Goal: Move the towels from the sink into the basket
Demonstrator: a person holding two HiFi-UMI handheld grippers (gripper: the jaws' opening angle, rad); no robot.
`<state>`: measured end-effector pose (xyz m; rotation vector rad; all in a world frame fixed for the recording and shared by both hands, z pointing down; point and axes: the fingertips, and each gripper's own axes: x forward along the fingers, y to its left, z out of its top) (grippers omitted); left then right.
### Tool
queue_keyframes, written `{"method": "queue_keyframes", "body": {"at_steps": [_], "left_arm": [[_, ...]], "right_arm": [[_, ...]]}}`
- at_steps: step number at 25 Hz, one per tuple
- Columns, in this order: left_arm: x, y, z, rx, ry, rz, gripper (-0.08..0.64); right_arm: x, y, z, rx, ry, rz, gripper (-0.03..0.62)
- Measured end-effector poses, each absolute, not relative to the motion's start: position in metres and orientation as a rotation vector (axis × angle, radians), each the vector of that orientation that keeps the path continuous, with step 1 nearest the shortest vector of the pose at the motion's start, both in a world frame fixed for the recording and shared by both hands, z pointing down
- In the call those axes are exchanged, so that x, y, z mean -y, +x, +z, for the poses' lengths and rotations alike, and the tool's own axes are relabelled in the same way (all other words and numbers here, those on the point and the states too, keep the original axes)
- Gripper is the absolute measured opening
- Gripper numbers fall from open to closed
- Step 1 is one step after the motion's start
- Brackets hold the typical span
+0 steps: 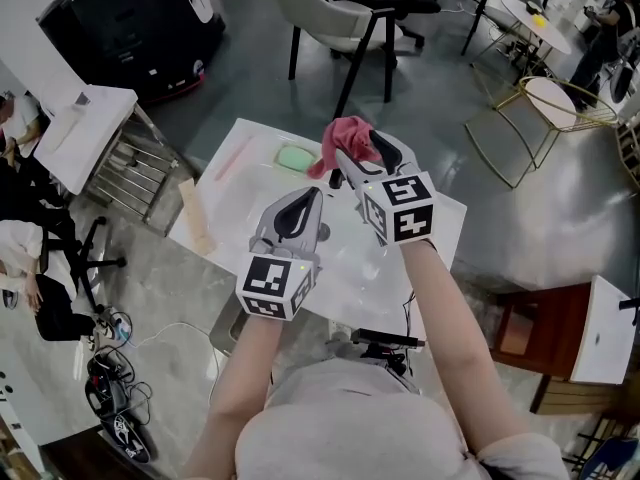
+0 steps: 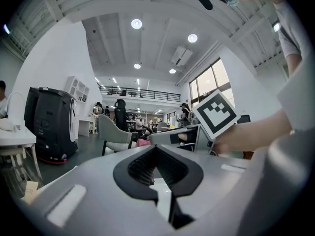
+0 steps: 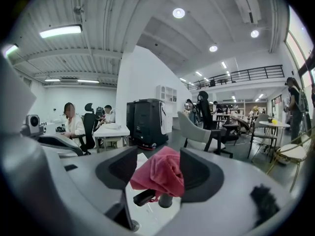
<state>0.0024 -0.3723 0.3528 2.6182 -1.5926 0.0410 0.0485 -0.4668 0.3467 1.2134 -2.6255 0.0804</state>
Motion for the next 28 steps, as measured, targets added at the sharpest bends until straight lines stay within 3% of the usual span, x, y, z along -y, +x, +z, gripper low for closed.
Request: {"method": "queue_keyframes", "body": {"at_steps": [28], "left_arm": [[0.410, 0.006, 0.356, 1.594, 2.600, 0.061, 0.005]], "right_arm": [[0.509, 0.032, 0.389, 2.508, 1.082, 0.034, 0.255]]}}
